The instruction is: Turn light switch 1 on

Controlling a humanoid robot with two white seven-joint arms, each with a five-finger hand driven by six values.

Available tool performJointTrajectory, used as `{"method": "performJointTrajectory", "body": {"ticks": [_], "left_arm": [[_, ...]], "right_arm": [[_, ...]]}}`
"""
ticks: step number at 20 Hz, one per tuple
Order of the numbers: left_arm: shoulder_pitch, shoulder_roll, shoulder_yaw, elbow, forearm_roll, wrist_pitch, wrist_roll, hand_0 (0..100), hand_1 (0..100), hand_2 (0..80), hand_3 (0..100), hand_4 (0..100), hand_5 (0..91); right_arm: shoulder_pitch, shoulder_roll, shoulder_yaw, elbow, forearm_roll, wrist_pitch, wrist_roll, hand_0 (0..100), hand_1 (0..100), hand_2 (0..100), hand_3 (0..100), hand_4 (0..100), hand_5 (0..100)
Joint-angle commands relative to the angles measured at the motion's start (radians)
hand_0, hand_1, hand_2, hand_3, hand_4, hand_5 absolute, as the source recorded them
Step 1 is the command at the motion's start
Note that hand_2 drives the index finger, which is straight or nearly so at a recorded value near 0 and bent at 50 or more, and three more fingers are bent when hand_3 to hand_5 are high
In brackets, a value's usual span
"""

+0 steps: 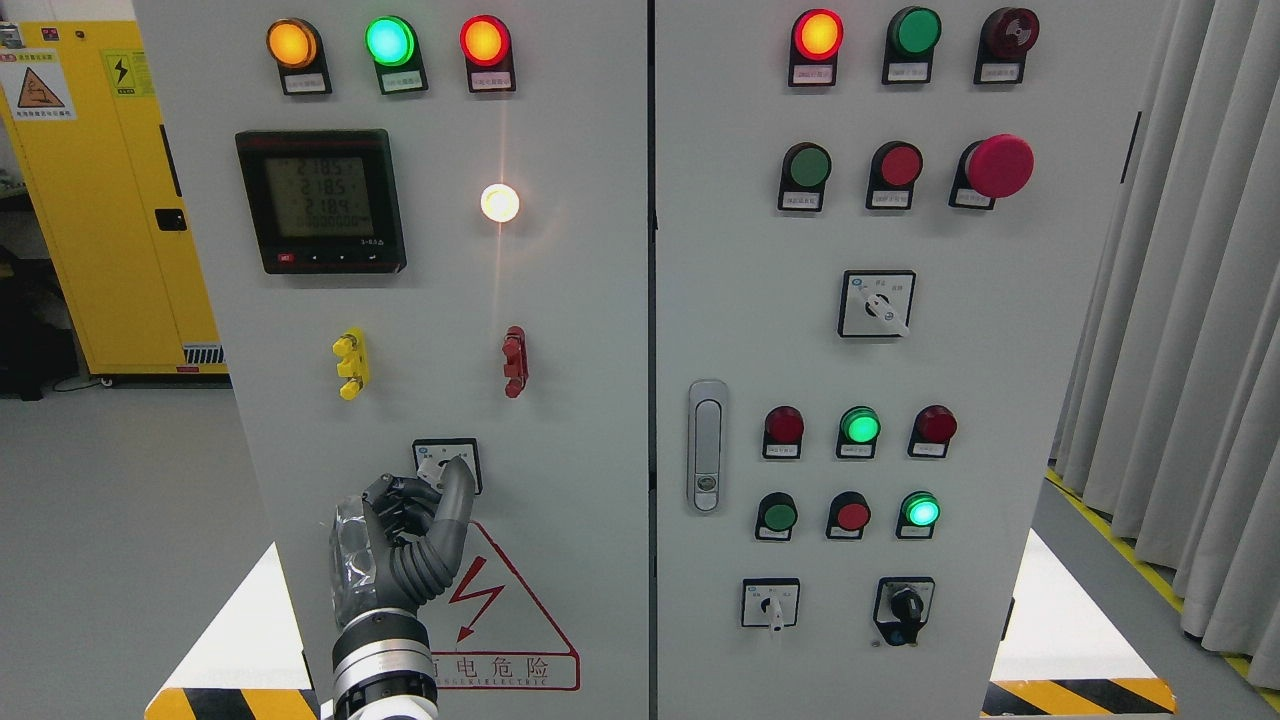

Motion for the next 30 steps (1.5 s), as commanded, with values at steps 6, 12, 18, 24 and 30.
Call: {"method": "performJointTrajectory", "body": {"ticks": [6,12,18,24,30], "left_arm": [[0.01,0.0,0.0,-0.006,0.002,-0.004,0.0,18,55,66.9,94,87,81.6],[0.013,0.0,-0.003,-0.008,0.002,-0.004,0.0,16,55,67.2,95,87,81.7],[0.036,0.002,-0.005,-0.026,0.002,-0.009,0.0,14,57,68.3,95,87,81.7],[0.088,0.006,-0.005,-0.058,0.002,-0.037,0.0,12,57,69.0,96,87,82.1],[0.208,0.018,-0.011,-0.078,0.002,-0.148,0.0,11,58,70.6,97,88,82.4]], "right_arm": [[0.001,0.0,0.0,0.0,-0.029,0.001,-0.001,0,50,4,0,0,0],[0.0,0.0,0.0,0.0,-0.029,0.001,0.001,0,50,4,0,0,0],[0.0,0.0,0.0,0.0,-0.029,0.001,-0.001,0,50,4,0,0,0],[0.0,0.0,0.0,0.0,-0.029,0.001,-0.001,0,50,4,0,0,0],[0.0,0.0,0.0,0.0,-0.029,0.001,0.001,0,50,4,0,0,0]]}}
